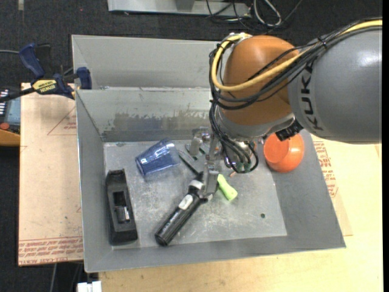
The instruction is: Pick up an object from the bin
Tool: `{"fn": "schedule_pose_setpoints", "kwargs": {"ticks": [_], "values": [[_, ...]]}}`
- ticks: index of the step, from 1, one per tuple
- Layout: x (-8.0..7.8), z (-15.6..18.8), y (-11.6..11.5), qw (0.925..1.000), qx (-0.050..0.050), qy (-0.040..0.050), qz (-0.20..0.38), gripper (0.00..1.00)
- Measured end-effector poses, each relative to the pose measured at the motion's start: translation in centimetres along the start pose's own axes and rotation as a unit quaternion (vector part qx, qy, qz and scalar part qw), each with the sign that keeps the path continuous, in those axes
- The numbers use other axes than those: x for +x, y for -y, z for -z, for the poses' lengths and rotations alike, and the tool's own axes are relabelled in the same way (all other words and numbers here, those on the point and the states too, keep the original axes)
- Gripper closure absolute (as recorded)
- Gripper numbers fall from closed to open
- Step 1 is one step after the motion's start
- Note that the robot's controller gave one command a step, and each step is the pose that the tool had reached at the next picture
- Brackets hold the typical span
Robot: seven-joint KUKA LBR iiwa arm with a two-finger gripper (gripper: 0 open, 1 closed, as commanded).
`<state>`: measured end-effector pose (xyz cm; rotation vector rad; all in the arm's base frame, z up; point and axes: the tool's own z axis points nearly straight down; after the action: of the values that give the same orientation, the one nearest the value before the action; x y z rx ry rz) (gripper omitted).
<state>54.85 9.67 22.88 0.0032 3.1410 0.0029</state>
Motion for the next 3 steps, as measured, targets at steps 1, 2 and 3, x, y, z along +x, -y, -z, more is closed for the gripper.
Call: {"fn": "schedule_pose_setpoints", "kwargs": {"ticks": [1, 2, 3], "values": [[0.0, 0.0, 0.0, 1.0, 0.0, 0.0, 0.0, 0.0], [7.4, -6.5, 1.4, 0.9994, 0.001, -0.0061, 0.035, 0.0], [6.8, -6.5, 3.7, 0.9997, -0.001, 0.0072, 0.024, 1.0]]}}
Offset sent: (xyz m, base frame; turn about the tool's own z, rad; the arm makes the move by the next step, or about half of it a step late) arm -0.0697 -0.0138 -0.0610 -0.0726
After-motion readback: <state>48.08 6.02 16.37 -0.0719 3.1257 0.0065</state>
